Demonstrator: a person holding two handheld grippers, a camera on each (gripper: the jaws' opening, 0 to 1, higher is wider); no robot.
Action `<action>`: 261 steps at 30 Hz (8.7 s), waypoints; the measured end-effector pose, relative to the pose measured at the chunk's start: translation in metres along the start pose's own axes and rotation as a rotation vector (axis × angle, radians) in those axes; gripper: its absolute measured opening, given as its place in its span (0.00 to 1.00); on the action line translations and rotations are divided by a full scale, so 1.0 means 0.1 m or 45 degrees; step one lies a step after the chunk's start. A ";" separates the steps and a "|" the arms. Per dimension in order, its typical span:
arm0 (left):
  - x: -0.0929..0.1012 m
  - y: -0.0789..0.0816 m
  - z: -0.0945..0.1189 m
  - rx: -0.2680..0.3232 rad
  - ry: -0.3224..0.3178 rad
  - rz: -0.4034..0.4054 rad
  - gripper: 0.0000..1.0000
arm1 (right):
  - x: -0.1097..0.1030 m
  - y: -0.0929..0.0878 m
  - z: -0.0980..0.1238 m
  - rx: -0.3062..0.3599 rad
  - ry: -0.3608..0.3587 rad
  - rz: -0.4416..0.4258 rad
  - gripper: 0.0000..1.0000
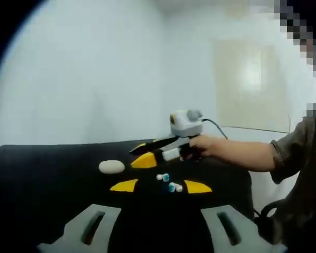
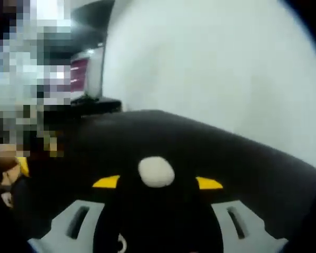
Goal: Pick up three earphones and place each one into its charging case using tactile feedback, ensure that each earphone is properly inserted and securely positioned inside the case.
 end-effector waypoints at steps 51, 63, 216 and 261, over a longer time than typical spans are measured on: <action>-0.04 -0.06 -0.01 -0.046 -0.028 -0.112 0.29 | -1.02 -0.33 1.23 0.028 0.355 0.059 0.38; 0.04 -0.18 -0.07 -0.177 -0.001 -0.270 0.30 | -1.13 -0.45 1.27 0.020 0.202 0.096 0.40; 0.38 -0.37 -0.04 -0.435 -0.406 -0.224 0.17 | -0.12 -0.14 1.21 0.285 -0.046 -0.398 0.20; 0.37 -0.38 -0.05 -0.424 -0.381 -0.211 0.17 | -1.20 0.57 1.42 0.182 0.091 0.777 0.05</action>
Point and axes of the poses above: the point that each gripper's makers call its tool centre point, and the gripper's own axes: z roughly backward along the fingers, x roughly to its right, y roughly out of its top, the point moved 9 cm from there along z, roughly backward along the fingers, and after that the axes turned 13 degrees about z, right-handed, at the moved point
